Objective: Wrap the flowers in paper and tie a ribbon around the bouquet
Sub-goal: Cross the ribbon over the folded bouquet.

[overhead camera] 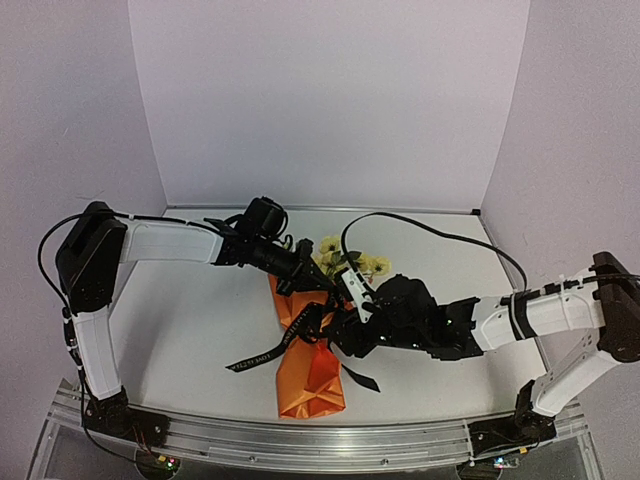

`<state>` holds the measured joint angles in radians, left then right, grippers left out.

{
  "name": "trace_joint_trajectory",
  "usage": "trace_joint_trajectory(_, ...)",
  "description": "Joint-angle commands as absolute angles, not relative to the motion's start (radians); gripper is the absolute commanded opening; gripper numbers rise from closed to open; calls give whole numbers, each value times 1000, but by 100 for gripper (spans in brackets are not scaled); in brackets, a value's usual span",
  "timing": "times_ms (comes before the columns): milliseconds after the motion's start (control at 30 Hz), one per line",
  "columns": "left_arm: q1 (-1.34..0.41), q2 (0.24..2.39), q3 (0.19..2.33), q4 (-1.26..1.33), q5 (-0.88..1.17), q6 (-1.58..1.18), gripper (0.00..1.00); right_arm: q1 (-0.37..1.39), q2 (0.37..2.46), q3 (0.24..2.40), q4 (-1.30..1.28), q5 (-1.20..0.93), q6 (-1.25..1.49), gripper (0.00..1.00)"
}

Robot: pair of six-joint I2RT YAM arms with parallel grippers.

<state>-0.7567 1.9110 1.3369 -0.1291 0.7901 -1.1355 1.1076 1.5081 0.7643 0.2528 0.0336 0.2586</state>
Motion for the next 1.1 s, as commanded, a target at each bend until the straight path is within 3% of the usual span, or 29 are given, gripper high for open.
trace_joint_trajectory(0, -759, 1858, 1329, -91, 786, -1139, 0, 1109, 1478, 788, 234, -17, 236, 57)
trace_joint_trajectory(433, -759, 1841, 1336, -150, 775, -1079, 0, 1109, 1514, 865, 185, -58, 196, 66)
trace_joint_trajectory(1067, -736, 1787, 1280, -176, 843, -1008, 0, 1109, 1642, 905, 237, -82, 173, 55)
